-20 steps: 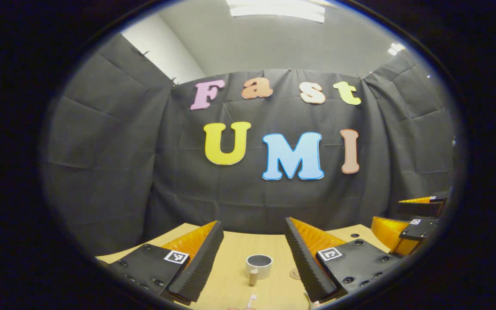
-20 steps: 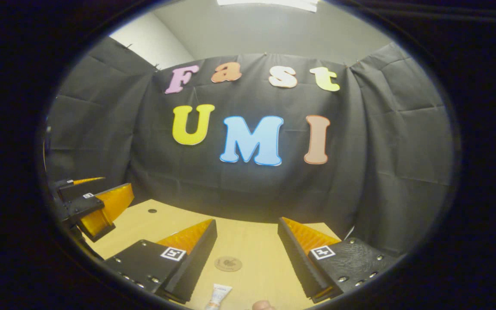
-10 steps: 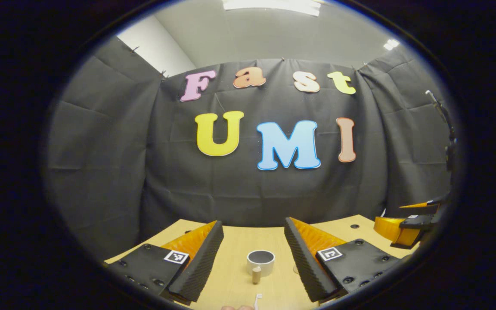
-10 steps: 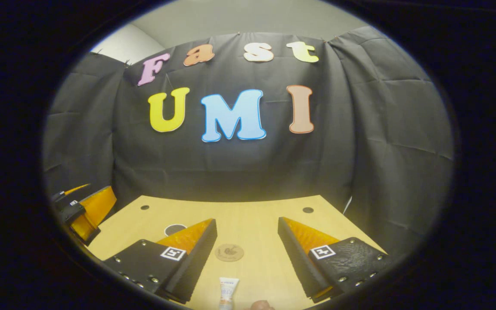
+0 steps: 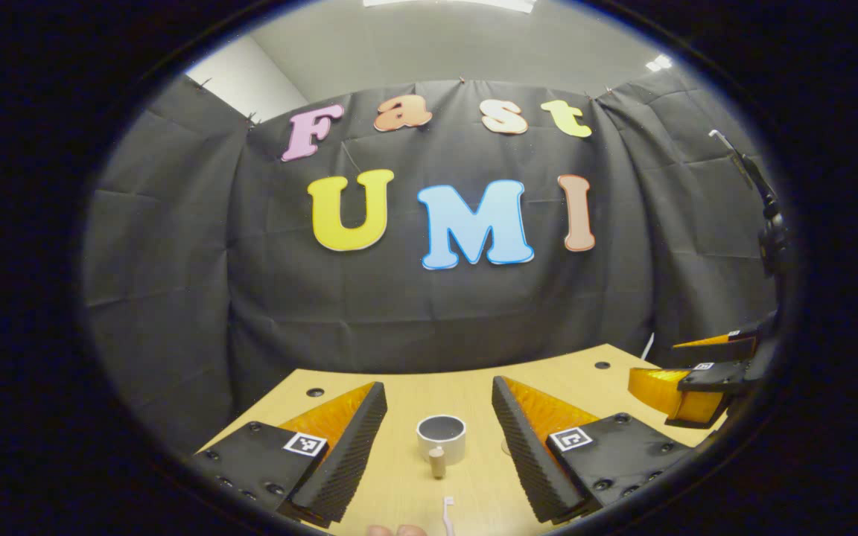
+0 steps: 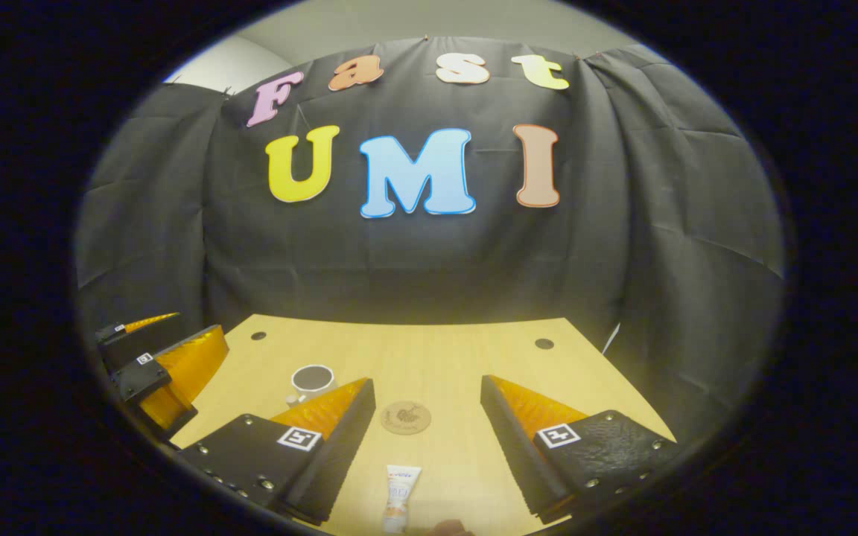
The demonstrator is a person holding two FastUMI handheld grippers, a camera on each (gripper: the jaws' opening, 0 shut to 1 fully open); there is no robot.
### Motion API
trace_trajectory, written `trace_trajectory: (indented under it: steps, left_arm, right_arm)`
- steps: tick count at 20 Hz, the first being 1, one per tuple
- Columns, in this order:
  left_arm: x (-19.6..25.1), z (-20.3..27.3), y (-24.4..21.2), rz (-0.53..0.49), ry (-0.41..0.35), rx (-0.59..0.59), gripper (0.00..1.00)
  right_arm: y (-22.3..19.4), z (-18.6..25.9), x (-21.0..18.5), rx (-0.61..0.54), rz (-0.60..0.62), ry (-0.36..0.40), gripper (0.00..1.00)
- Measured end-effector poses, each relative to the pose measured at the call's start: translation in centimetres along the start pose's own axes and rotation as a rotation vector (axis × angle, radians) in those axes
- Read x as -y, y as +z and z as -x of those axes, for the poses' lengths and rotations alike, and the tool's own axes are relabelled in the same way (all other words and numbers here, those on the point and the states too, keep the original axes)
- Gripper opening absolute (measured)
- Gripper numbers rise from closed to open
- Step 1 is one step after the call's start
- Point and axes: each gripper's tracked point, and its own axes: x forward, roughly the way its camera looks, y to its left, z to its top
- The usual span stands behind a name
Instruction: Put the toothbrush and toothpaste on the desktop into the cup, then pick up the cup and place it on the coaster on the desktop.
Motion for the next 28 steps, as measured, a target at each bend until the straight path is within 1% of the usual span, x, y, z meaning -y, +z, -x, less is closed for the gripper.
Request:
trace_trajectory:
  steps: [4,7,9,10,12,13,14,15,16,19,23,24,25,28]
  left_arm:
    - [0.9,-0.7,-3.6,0.046,-0.031,-0.124,1.00]
    - [1.5,-1.4,-7.2,0.066,-0.043,-0.253,1.00]
    - [1.9,-1.7,-9.7,0.099,-0.060,-0.339,1.00]
    - [2.0,-1.8,-10.8,0.119,-0.065,-0.382,0.93]
    - [2.0,-2.2,-12.9,0.153,-0.062,-0.463,0.93]
    - [2.0,-2.2,-13.8,0.168,-0.061,-0.498,0.97]
    - [1.9,-2.5,-14.3,0.177,-0.053,-0.533,0.93]
    - [1.9,-2.8,-14.9,0.184,-0.047,-0.571,0.93]
    - [1.8,-3.0,-16.0,0.194,-0.044,-0.621,0.98]
    - [1.7,-2.8,-19.3,0.197,-0.042,-0.746,0.93]
    - [1.4,-1.8,-24.6,0.158,-0.049,-0.921,0.94]
    - [1.4,-1.9,-25.6,0.156,-0.050,-0.961,0.90]
    - [1.6,-1.7,-26.6,0.163,-0.051,-0.998,0.94]
    - [1.7,-0.7,-28.8,0.179,-0.053,-1.107,0.95]
  right_arm:
    - [-2.2,-0.8,-0.5,-0.094,0.003,0.019,0.90]
    - [-4.7,-1.4,-0.9,-0.192,-0.007,0.025,0.90]
    - [-6.5,-2.0,-1.0,-0.264,0.000,0.028,0.90]
    - [-7.2,-2.2,-1.1,-0.298,0.007,0.026,0.90]
    - [-8.9,-2.3,-1.2,-0.370,0.008,0.033,0.90]
    - [-9.7,-2.3,-1.3,-0.403,0.000,0.041,0.90]
    - [-10.3,-2.4,-1.4,-0.436,-0.009,0.049,0.90]
    - [-11.2,-2.5,-1.7,-0.468,-0.019,0.056,0.89]
    - [-12.1,-2.4,-1.8,-0.516,-0.033,0.063,0.90]
    - [-14.5,-2.5,-2.3,-0.613,-0.056,0.072,0.92]
    - [-17.1,-2.5,-2.2,-0.706,-0.056,0.069,0.92]
    - [-17.9,-2.6,-2.4,-0.738,-0.065,0.069,0.91]
    - [-18.7,-2.5,-2.5,-0.766,-0.067,0.071,0.92]
    - [-20.5,-2.5,-2.5,-0.842,-0.055,0.064,0.92]
